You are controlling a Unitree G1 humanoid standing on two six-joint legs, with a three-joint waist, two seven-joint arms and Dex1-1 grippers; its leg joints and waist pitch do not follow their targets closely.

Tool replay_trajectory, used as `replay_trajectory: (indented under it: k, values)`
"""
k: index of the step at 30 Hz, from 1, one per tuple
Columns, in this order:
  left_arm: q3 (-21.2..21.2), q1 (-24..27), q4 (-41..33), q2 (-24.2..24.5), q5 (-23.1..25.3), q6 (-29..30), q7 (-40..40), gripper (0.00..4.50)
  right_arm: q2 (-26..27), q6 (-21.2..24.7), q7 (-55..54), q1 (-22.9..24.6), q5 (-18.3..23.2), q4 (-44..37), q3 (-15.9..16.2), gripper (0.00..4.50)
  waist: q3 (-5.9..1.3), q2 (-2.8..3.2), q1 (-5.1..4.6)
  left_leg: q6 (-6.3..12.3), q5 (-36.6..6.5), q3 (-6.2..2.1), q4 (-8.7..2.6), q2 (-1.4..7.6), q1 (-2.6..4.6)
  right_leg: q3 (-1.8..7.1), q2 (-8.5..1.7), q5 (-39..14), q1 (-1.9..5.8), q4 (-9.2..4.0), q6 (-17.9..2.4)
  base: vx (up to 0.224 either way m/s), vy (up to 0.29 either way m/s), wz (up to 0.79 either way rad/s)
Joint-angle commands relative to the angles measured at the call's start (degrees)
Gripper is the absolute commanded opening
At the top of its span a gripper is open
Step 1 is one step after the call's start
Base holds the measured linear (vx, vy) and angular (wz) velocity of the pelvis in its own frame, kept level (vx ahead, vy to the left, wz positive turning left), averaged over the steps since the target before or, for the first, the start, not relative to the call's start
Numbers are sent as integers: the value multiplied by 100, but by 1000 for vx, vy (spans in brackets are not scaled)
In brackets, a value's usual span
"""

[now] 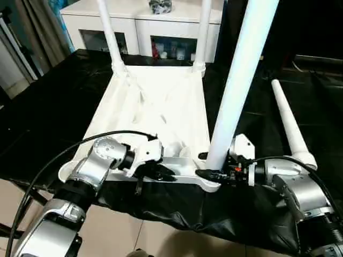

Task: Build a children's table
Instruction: Rotate leg to tighten

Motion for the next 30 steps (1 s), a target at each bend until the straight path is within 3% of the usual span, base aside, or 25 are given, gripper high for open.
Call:
replay_trajectory:
  k: [1, 4, 6, 9, 10, 11, 14, 21, 27, 28, 30]
  values:
    - [-190, -81, 64, -154, 5, -61, -18, 0, 152, 155, 131, 104, -3, -100, 404, 202, -367, -64, -6, 327, -1084, -219, -395, 446, 46, 404, -526, -1588, 247, -404, -922, 0, 0, 0]
    - [-130, -79, 80, -185, -21, 42, 71, 0, 225, 227, 9, 118, 28, -89, 347, 202, -366, -68, -4, 332, -1075, -218, -394, 443, 43, 406, -531, -1560, 251, -402, -937, 0, 0, 0]
    - [6, -140, 124, -312, 39, 353, 583, 0, 539, 212, -712, 121, -83, 48, 148, 202, -352, -65, -17, 295, -1106, -222, -404, 449, 46, 409, -535, -1627, 238, -408, -934, 0, 0, 0]
    - [61, -182, 138, -398, 106, 511, 916, 0, 729, 224, -1220, 93, -206, 177, 36, 202, -307, -85, -93, 103, -1529, -246, -439, 417, 96, 393, -545, -2406, 225, -509, -768, 0, 0, 0]
    - [147, -219, 111, -546, 158, 752, 1358, 0, 988, 136, -1823, 74, -330, 315, -103, 201, -290, -115, -119, 63, -1597, -242, -441, 418, 110, 406, -553, -2627, 201, -536, -704, 0, 0, 0]
    - [174, -218, 43, -639, 174, 913, 1545, 0, 1168, 227, -2235, 53, -374, 405, -205, 200, -276, -90, -147, -14, -1685, -260, -447, 414, 128, 396, -560, -2848, 188, -559, -659, 0, 0, 0]
    - [220, -182, -155, -883, 229, 1316, 1988, 0, 1594, 246, -3023, 35, -440, 543, -386, 200, -268, -108, -226, -65, -1851, -294, -460, 393, 117, 357, -558, -3120, 204, -618, -491, 0, 0, 0]
    - [245, -118, -464, -1563, 370, 2025, 3000, 0, 2428, 374, -4645, -174, -771, 926, -625, 200, -283, -83, -303, -38, -1865, -288, -481, 396, 123, 384, -536, -2736, 174, -613, -557, 0, 0, 0]
    - [152, -61, -624, -1541, 433, 2123, 3021, 0, 2567, 286, -4739, -174, -770, 894, -691, 200, -313, -81, -342, 52, -1709, -271, -487, 398, 83, 422, -521, -2072, 208, -541, -712, 0, 0, 0]
    - [129, -31, -684, -1453, 449, 2162, 2985, 0, 2531, 153, -4768, -200, -758, 911, -769, 256, -320, -62, -354, 55, -1679, -266, -488, 403, 80, 427, -519, -1911, 212, -524, -770, 0, 0, 0]
    - [128, -23, -700, -1433, 453, 2174, 2980, 0, 2517, 104, -4774, -212, -750, 920, -794, 270, -318, -74, -363, 81, -1646, -258, -484, 394, 69, 427, -520, -1816, 224, -512, -830, 0, 0, 0]
